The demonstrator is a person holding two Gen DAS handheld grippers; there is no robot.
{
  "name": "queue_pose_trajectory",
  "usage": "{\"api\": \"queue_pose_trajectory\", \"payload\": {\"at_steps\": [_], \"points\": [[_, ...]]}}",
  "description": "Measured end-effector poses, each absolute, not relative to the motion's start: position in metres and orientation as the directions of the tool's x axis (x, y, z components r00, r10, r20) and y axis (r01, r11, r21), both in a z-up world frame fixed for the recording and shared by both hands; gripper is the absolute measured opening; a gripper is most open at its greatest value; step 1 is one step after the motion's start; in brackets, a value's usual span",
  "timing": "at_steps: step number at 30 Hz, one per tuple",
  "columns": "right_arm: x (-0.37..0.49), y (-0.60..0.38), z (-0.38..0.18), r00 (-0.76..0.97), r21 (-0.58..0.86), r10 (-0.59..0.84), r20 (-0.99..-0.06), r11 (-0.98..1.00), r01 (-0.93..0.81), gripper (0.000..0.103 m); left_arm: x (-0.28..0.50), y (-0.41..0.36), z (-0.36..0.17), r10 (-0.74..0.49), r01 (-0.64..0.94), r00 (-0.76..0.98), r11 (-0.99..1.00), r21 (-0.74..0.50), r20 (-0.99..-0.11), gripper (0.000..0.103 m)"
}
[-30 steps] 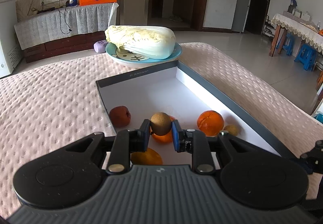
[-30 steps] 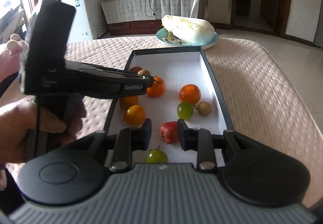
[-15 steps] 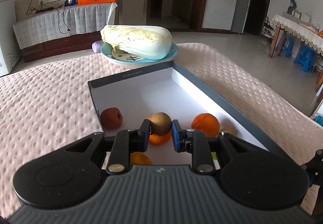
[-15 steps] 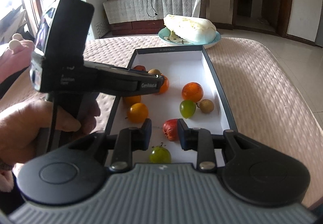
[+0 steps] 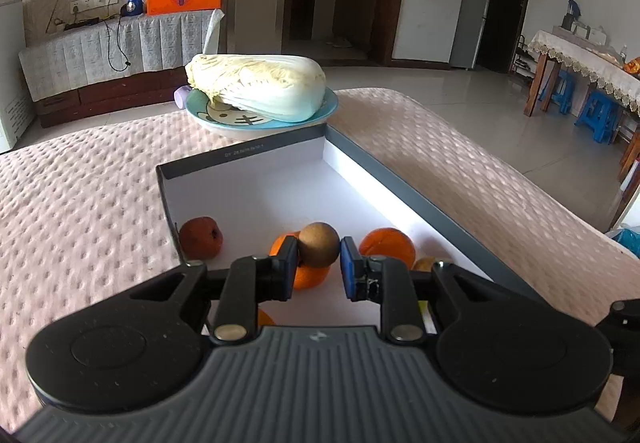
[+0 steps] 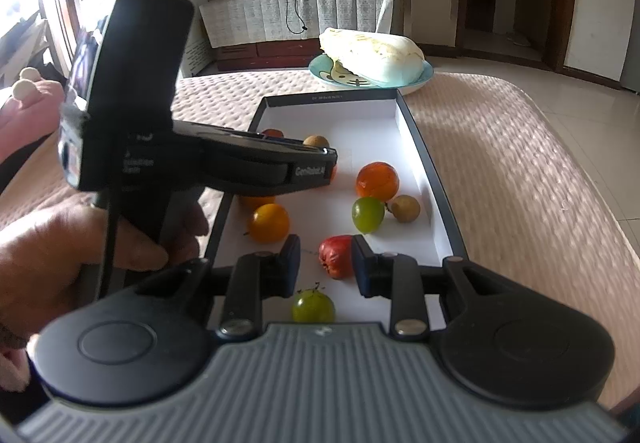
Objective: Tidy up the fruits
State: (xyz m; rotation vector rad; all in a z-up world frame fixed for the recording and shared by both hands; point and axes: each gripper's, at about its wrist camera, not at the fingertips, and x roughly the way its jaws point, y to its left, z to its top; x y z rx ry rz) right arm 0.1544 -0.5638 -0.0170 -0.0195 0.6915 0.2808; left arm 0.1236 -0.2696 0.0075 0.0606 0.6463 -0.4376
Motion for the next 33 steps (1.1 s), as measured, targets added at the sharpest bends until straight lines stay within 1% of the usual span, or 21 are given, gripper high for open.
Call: {"api": "queue_pose_trajectory", "payload": {"at_steps": [12, 20, 21, 22, 24, 26, 29, 31, 33], "points": [[0.142, -0.566, -0.016, 0.748, 0.057, 0.211, -0.629, 0.973, -0.226, 0.031, 0.107, -0.268, 0.01, -0.384, 0.436, 0.698, 0.898, -0.067, -0.604, 0.028], [0.119, -0.569, -0.014, 0.757, 0.072, 0.198, -0.623, 0.978, -0.197, 0.031, 0.091, -0.259, 0.013, -0.362, 0.399, 0.711, 0.914, -0.077, -0.603, 0.029], [0.116, -0.569, -0.014, 0.758, 0.075, 0.198, -0.621, 0.978, -0.194, 0.031, 0.088, -0.257, 0.014, -0.359, 0.394, 0.713, 0.916, -0.08, -0.602, 0.03], [0.113, -0.57, -0.013, 0.76, 0.079, 0.199, -0.619, 0.978, -0.191, 0.031, 0.085, -0.255, 0.016, -0.357, 0.389, 0.715, 0.918, -0.082, -0.602, 0.035], [0.106, -0.571, -0.013, 0.763, 0.087, 0.201, -0.615, 0.978, -0.187, 0.031, 0.076, -0.252, 0.02, -0.343, 0.374, 0.727, 0.924, -0.075, -0.595, 0.06], [0.1, -0.572, -0.013, 0.765, 0.092, 0.201, -0.612, 0.979, -0.184, 0.031, 0.067, -0.248, 0.026, -0.322, 0.357, 0.753, 0.932, -0.055, -0.574, 0.07], [0.093, -0.574, -0.012, 0.768, 0.1, 0.202, -0.608, 0.979, -0.178, 0.031, 0.055, -0.239, 0.033, -0.306, 0.342, 0.773, 0.939, -0.042, -0.556, 0.076], [0.089, -0.576, -0.011, 0.769, 0.105, 0.201, -0.606, 0.979, -0.173, 0.031, 0.048, -0.231, 0.036, -0.277, 0.316, 0.782, 0.948, -0.029, -0.557, 0.08], [0.087, -0.578, -0.011, 0.772, 0.109, 0.198, -0.605, 0.98, -0.166, 0.031, 0.04, -0.226, 0.04, -0.239, 0.289, 0.797, 0.957, 0.003, -0.554, 0.086]]}}
